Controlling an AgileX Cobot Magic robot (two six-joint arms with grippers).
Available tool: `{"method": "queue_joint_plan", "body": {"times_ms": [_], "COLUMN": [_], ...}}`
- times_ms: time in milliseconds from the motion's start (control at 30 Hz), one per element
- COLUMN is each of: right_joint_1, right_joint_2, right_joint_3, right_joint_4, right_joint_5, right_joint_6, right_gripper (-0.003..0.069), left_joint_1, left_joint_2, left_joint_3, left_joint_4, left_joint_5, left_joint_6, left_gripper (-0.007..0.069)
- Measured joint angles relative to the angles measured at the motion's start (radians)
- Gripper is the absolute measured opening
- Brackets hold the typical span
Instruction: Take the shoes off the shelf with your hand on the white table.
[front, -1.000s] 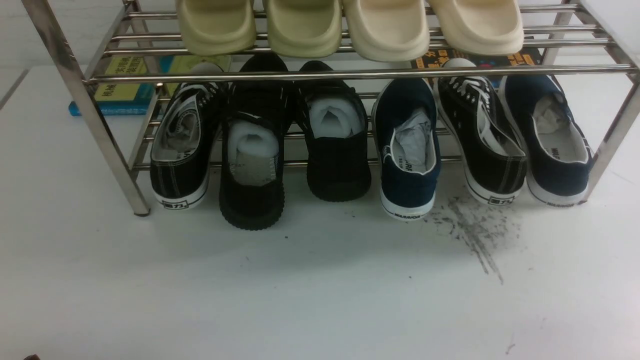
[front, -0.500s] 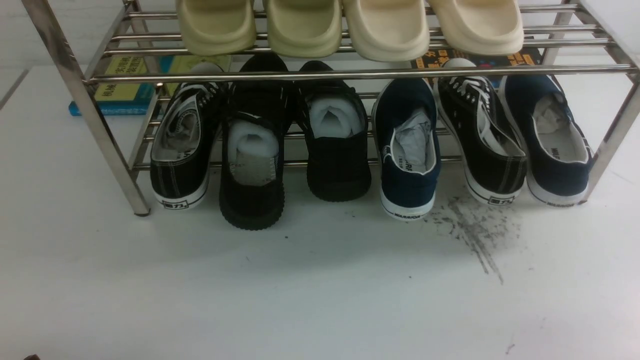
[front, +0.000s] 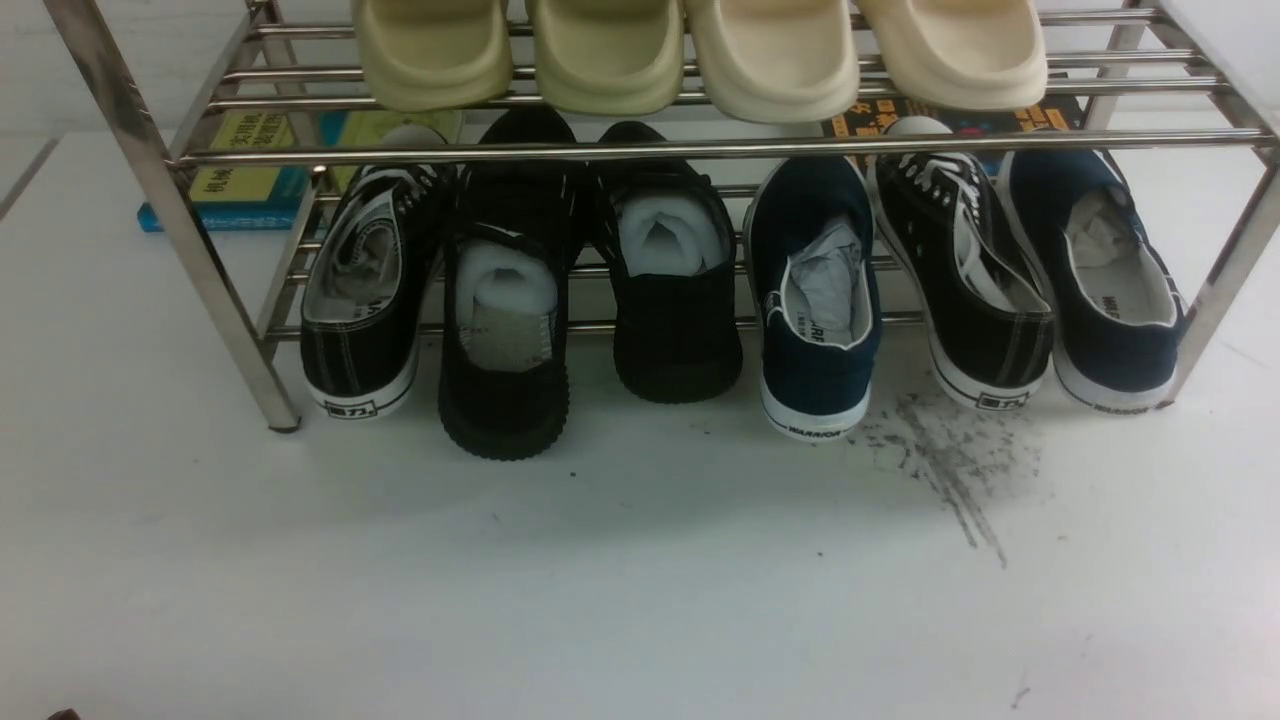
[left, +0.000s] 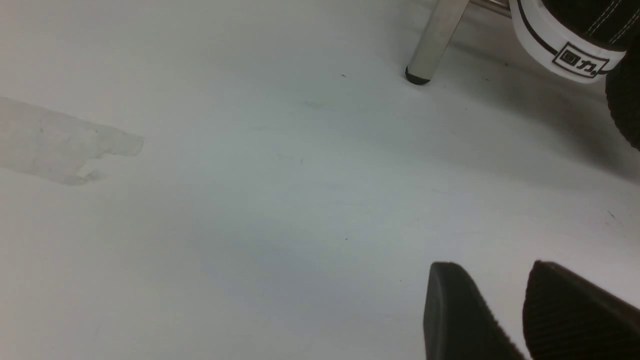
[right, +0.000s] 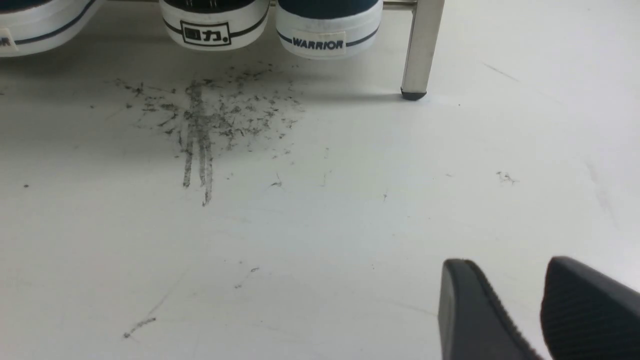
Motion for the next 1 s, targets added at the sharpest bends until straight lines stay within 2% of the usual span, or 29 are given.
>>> {"method": "queue_joint_plan", "body": {"times_ms": [167, 267, 300, 333, 367, 400, 500, 533, 567, 600, 667, 833, 1000], "right_joint_1": [0.000, 0.000, 0.000, 0.000, 0.000, 0.000, 0.000, 0.000, 0.000, 0.000, 0.000, 0.000, 0.000], "right_joint_2": [0.000, 0.000, 0.000, 0.000, 0.000, 0.000, 0.000, 0.000, 0.000, 0.000, 0.000, 0.000, 0.000], "right_joint_3": [0.000, 0.000, 0.000, 0.000, 0.001, 0.004, 0.010, 0.010, 0.010, 0.010, 0.010, 0.010, -0.010], "right_joint_4": [0.003, 0.052, 0.136, 0.149, 0.250, 0.298, 0.575, 0.590, 0.730, 0.742, 0.872, 1.039, 1.059], "right_joint_5": [0.000, 0.000, -0.002, -0.002, -0.011, -0.017, -0.048, -0.053, -0.076, -0.078, -0.090, -0.100, -0.071], "right_joint_6": [0.000, 0.013, 0.051, 0.057, 0.104, 0.127, 0.244, 0.249, 0.278, 0.279, 0.290, 0.284, 0.170], "right_gripper": [0.0240, 0.0240, 0.0240, 0.0240, 0.0240, 0.0240, 0.0240, 0.0240, 0.0240, 0.0240, 0.0240, 0.0240, 0.0218], "left_joint_1": [0.000, 0.000, 0.000, 0.000, 0.000, 0.000, 0.000, 0.000, 0.000, 0.000, 0.000, 0.000, 0.000], "left_joint_2": [0.000, 0.000, 0.000, 0.000, 0.000, 0.000, 0.000, 0.000, 0.000, 0.000, 0.000, 0.000, 0.000], "left_joint_3": [0.000, 0.000, 0.000, 0.000, 0.000, 0.000, 0.000, 0.000, 0.000, 0.000, 0.000, 0.000, 0.000], "left_joint_4": [0.000, 0.000, 0.000, 0.000, 0.000, 0.000, 0.000, 0.000, 0.000, 0.000, 0.000, 0.000, 0.000], "left_joint_5": [0.000, 0.000, 0.000, 0.000, 0.000, 0.000, 0.000, 0.000, 0.000, 0.000, 0.000, 0.000, 0.000], "left_joint_6": [0.000, 0.000, 0.000, 0.000, 0.000, 0.000, 0.000, 0.000, 0.000, 0.000, 0.000, 0.000, 0.000], "left_gripper": [0.0239, 0.0239, 0.0239, 0.0239, 0.0239, 0.0239, 0.0239, 0.0239, 0.0239, 0.0239, 0.0239, 0.0239, 0.0239]}}
